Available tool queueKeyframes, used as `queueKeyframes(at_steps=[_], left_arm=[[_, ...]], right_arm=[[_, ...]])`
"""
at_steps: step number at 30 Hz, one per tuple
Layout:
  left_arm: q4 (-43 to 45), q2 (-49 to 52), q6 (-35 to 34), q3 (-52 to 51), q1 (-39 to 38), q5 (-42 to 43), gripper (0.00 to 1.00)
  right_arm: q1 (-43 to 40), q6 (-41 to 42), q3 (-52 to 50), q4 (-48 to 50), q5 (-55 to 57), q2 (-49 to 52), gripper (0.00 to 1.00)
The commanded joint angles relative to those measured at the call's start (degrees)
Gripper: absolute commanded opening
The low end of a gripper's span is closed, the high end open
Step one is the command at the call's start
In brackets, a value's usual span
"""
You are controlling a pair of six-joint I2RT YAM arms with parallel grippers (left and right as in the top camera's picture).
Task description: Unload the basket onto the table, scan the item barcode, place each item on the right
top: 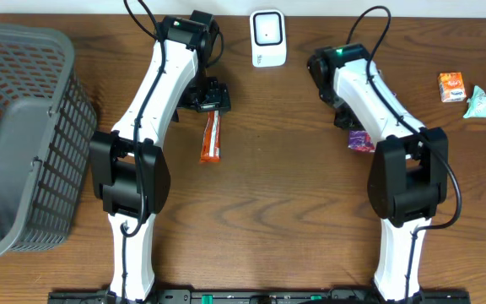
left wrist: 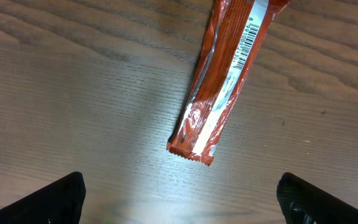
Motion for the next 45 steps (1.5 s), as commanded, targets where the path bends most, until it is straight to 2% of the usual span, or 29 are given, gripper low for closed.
queueKeyframes(at_steps=[1, 6, 7, 9, 11, 17, 23, 27, 32, 36, 40, 45], left_arm=[[-0.35, 0.74, -0.5, -0.33, 0.24, -0.72, 0.98], [-0.35, 0.74, -0.5, -0.33, 0.24, -0.72, 0.98], [-0.35, 0.74, -0.52, -0.33, 0.24, -0.72, 0.98], [-0.35, 0.74, -0.5, -0.33, 0.24, -0.72, 0.98], [-0.35, 0.74, -0.5, -0.33, 0.24, -0.72, 0.98], [-0.35, 0.74, -0.5, -0.33, 0.24, -0.72, 0.98], [-0.35, 0.74, -0.5, -0.33, 0.24, -0.72, 0.98], [-0.35, 0.74, -0.5, -0.33, 0.24, -0.72, 0.98], [-0.35, 0.74, -0.5, -0.33, 0.24, -0.72, 0.98], [-0.35, 0.74, -0.52, -0.33, 0.24, -0.72, 0.98], [-0.35, 0.74, -0.52, -0.33, 0.24, -0.72, 0.98], [-0.35, 0.74, -0.52, -0.33, 0.24, -0.72, 0.98]], right_arm=[[3.65, 0.94, -0.28, 1.05, -2.21, -0.39, 0.22], [7.87, -4.79, -0.24, 6.14, -8.94, -0.39, 0.49], [8.63, -6.03, -0.24, 7.26, -10.73, -0.39, 0.57], [10.16, -7.56, -0.04, 8.92, -13.35, -0.42, 0.84], [11.21, -7.45, 0.92, 9.03, -14.14, -0.42, 0.99], [9.88, -8.46, 9.2, 5.25, -19.17, -0.46, 0.99], [4.72, -19.87, 19.45, 1.07, -32.7, -0.46, 0.99], [-0.39, -23.65, 20.87, -1.03, -37.05, -0.46, 0.99], [-7.13, -31.34, 16.94, -1.73, -46.29, -0.31, 0.99], [-11.61, -32.83, 11.76, -0.07, -47.87, -0.24, 0.99], [-15.76, -39.78, 5.2, 5.27, -59.65, -0.22, 0.99], [-18.69, -40.46, -4.48, 15.39, -69.11, -0.22, 0.97]])
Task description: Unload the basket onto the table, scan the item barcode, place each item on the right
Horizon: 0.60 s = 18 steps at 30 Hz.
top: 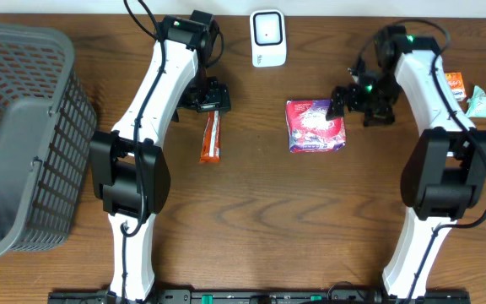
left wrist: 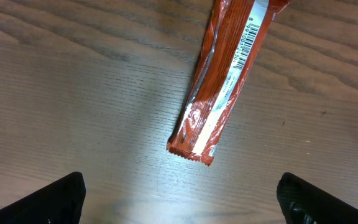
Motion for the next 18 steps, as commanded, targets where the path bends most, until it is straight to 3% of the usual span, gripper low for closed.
queueKeyframes(at_steps=[1, 3, 8, 9, 16, 18], left_arm=[[-0.35, 0.74, -0.52, -0.33, 0.24, -0.72, 0.98], [-0.35, 0.74, -0.5, -0.33, 0.24, -0.72, 0.98], [-0.35, 0.74, -0.5, -0.33, 0.24, -0.72, 0.98], [-0.35, 0.74, -0.5, -0.33, 0.24, -0.72, 0.98], [-0.33, 0.74, -0.52, -0.33, 0.24, -0.72, 0.98], [-0.35, 0.74, -0.5, -0.33, 0.24, -0.72, 0.98]], right_arm=[[-0.94, -3.23, -6.32, 5.49, -11.26, -0.22, 0.95], [-0.81, -3.21, -9.66, 8.63, -13.25, -0.22, 0.88], [0.66, -2.36, -13.75, 12.76, -16.85, -0.22, 0.85], [1.14, -2.34, -13.92, 13.4, -17.0, -0.22, 0.79], [4.35, 5.22, -13.2, 19.28, -17.07, -0.22, 0.01], [4.66, 9.03, -11.63, 21.14, -17.11, -0.22, 0.01]])
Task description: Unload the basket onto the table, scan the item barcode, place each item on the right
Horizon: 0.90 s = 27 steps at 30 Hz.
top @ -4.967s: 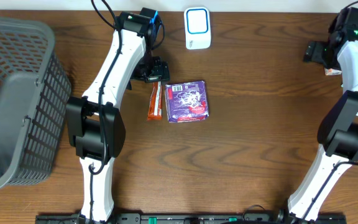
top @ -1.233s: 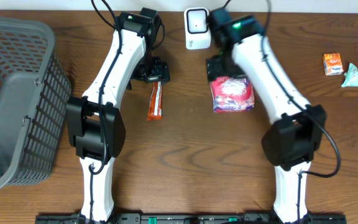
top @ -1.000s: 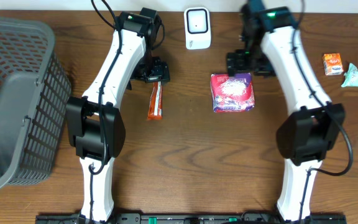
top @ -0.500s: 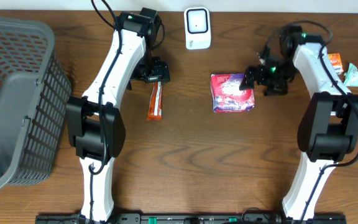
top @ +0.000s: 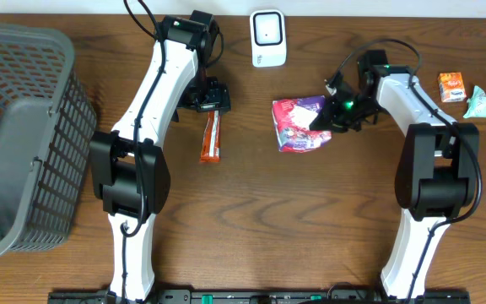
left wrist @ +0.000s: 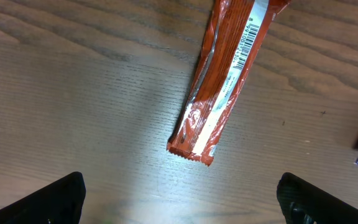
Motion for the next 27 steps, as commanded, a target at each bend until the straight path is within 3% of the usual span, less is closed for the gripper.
queueKeyframes(at_steps=[1, 6, 12, 15, 21, 27], left_arm=[[-0.35, 0.74, -0.5, -0.33, 0.24, -0.74, 0.98], [-0.35, 0.74, -0.5, -0.33, 0.24, -0.74, 0.98], [-0.35, 0.74, -0.5, -0.33, 0.24, -0.74, 0.98], [-0.35, 0.74, -0.5, -0.33, 0.24, -0.74, 0.98], [-0.35, 0.74, -0.5, -0.33, 0.24, -0.74, 0.98], [-0.35, 0.74, -0.52, -0.33, 0.24, -0.74, 0.98]], right_arm=[[0.98, 8.13, 3.08, 2.58, -1.09, -0.22, 0.01], [1.77, 20.87, 11.54, 9.9, -1.11, -0.22, 0.01], [4.24, 34.38, 16.44, 29.35, -0.87, -0.22, 0.01], [6.99, 39.76, 16.39, 37.66, 6.95, -0.09, 0.01], [12.55, 46.38, 16.39, 41.16, 25.55, 1.44, 0.01], [14.16, 44.61, 16.39, 43.45, 31.06, 3.69, 0.01]])
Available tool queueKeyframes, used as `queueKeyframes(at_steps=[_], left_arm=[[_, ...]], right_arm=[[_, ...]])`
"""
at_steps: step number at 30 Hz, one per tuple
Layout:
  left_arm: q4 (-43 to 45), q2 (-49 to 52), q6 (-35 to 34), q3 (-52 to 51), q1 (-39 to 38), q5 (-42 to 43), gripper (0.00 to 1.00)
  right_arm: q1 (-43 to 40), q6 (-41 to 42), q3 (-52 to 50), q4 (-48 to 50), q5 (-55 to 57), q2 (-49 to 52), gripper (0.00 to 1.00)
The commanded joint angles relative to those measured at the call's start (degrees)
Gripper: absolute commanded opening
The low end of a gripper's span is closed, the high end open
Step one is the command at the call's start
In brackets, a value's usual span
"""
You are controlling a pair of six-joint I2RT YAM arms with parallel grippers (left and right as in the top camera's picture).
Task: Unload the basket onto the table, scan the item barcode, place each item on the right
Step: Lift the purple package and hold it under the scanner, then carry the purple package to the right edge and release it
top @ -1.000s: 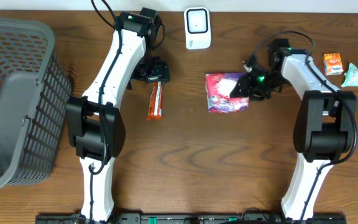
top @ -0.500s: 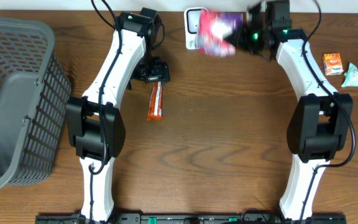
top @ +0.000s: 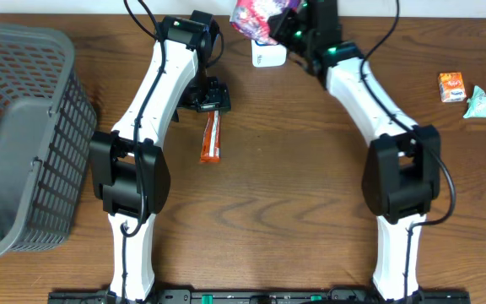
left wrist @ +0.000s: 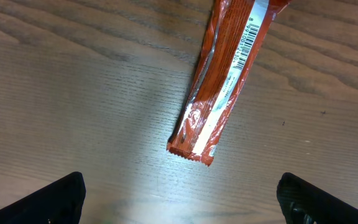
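Note:
A pink and purple snack packet [top: 254, 17] is held up at the table's far edge, right over the white barcode scanner [top: 266, 57], which it partly hides. My right gripper [top: 283, 27] is shut on the packet's right side. An orange wrapped bar [top: 212, 136] lies flat on the wood, seam side and barcode strip facing up [left wrist: 229, 81]. My left gripper [top: 206, 99] hovers open just behind the bar's far end, nothing between its black fingertips [left wrist: 59, 200].
A grey mesh basket [top: 19, 135] fills the left side. A small orange box [top: 451, 86] and a teal packet lie at the right edge.
My right arm has swung the packet from the table's middle, right of the bar, up to the far edge over the scanner. The left arm and the bar have not moved.
At first my right arm was folded over the packet, only a purple corner showing. Then the packet lay flat right of centre beside my right gripper. After that it was tilted and farther left in the gripper. Now it hangs over the scanner. The left gripper stayed open throughout.

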Motion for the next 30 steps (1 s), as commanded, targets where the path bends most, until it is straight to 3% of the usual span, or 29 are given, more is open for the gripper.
queueKeyframes(at_steps=[1, 6, 11, 22, 30], left_arm=[[-0.35, 0.74, -0.5, -0.33, 0.24, -0.72, 0.98], [-0.35, 0.74, -0.52, -0.33, 0.24, -0.72, 0.98], [-0.35, 0.74, -0.5, -0.33, 0.24, -0.72, 0.98], [-0.35, 0.74, -0.5, -0.33, 0.24, -0.72, 0.98], [-0.35, 0.74, -0.5, -0.33, 0.24, -0.72, 0.98]], right_arm=[[-0.72, -1.51, 0.55, 0.44, 7.67, 1.51, 0.01], [-3.58, -5.95, 0.92, -2.19, 7.39, 0.7, 0.01], [-10.1, -7.45, 1.77, -11.39, 8.15, -2.67, 0.01], [-32.0, -15.06, 1.73, -36.52, 8.9, -7.19, 0.01], [-43.6, -15.37, 1.68, -47.34, 20.31, -7.17, 0.01]])
